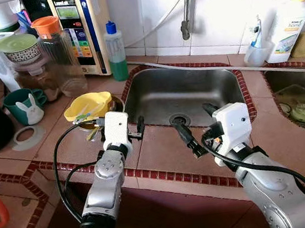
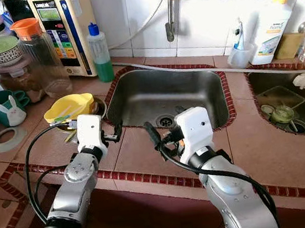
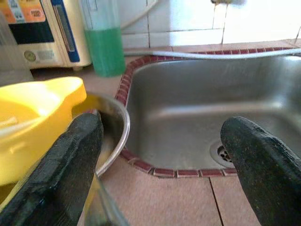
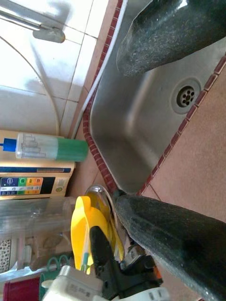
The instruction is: Kitchen organization
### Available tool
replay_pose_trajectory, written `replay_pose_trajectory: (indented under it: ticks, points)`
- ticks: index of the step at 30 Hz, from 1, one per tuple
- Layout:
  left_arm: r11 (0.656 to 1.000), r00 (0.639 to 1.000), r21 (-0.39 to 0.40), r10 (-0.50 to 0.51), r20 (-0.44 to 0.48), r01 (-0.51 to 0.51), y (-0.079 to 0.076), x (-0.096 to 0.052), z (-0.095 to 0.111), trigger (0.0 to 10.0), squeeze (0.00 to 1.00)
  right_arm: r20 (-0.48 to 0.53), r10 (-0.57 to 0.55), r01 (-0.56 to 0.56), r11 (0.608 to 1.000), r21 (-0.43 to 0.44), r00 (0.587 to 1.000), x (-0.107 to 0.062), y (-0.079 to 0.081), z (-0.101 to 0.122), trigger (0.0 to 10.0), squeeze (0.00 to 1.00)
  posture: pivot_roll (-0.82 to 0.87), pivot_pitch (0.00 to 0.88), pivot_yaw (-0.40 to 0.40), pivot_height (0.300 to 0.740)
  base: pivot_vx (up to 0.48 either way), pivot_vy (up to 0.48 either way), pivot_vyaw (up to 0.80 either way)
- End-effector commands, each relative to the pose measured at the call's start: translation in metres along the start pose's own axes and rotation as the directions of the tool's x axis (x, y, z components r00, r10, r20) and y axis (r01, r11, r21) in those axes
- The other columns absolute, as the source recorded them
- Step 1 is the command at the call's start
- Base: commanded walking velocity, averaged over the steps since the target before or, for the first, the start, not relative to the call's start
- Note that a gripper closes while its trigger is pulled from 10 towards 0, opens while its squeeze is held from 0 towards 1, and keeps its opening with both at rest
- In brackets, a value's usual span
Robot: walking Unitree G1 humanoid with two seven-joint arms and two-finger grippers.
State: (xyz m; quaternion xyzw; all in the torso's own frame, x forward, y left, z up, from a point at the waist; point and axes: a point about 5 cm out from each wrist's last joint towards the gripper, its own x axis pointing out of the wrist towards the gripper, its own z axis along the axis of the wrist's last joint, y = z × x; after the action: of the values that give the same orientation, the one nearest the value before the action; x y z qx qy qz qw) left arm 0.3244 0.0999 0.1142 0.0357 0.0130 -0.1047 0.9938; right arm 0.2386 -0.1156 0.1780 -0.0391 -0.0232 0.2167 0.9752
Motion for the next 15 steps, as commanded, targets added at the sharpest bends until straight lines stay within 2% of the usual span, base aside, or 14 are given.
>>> replay_pose_trajectory:
  ticks: [1,5,9,13,15]
  points:
    - [1.000,1.000,0.016,-0.009,0.024,0.009,-0.002,0.002,0.006,10.0,0.00,0.028,0.000,0.000,1.000,-0.016,1.000,0.000,-0.001,0.007,10.0,0.00,-0.01,0.000,0.013,0.740,0.000,0.000,0.00]
    - [0.999,0.995,0.044,-0.019,0.093,0.015,-0.004,0.004,0.020,10.0,0.00,0.048,-0.042,0.043,0.999,-0.025,0.998,0.000,-0.006,0.011,10.0,0.00,-0.01,0.000,0.014,0.740,0.000,0.000,0.00]
    - [0.992,0.982,0.115,-0.070,0.174,0.050,-0.011,0.003,0.033,10.0,0.00,0.079,-0.133,0.136,0.990,-0.036,0.988,0.001,-0.016,0.014,10.0,0.00,-0.01,0.000,0.016,0.740,0.000,0.000,0.00]
    - [0.993,0.979,0.093,-0.087,0.183,0.071,-0.015,0.003,0.035,10.0,0.00,0.102,-0.173,0.179,0.982,-0.053,0.980,0.001,-0.022,0.017,10.0,0.00,-0.01,0.000,0.018,0.740,0.000,0.000,0.00]
    - [0.989,0.972,0.111,-0.114,0.206,0.093,-0.017,0.002,0.039,10.0,0.00,0.118,-0.195,0.204,0.976,-0.071,0.974,0.001,-0.025,0.020,10.0,0.00,-0.01,0.000,0.019,0.740,0.000,0.000,0.00]
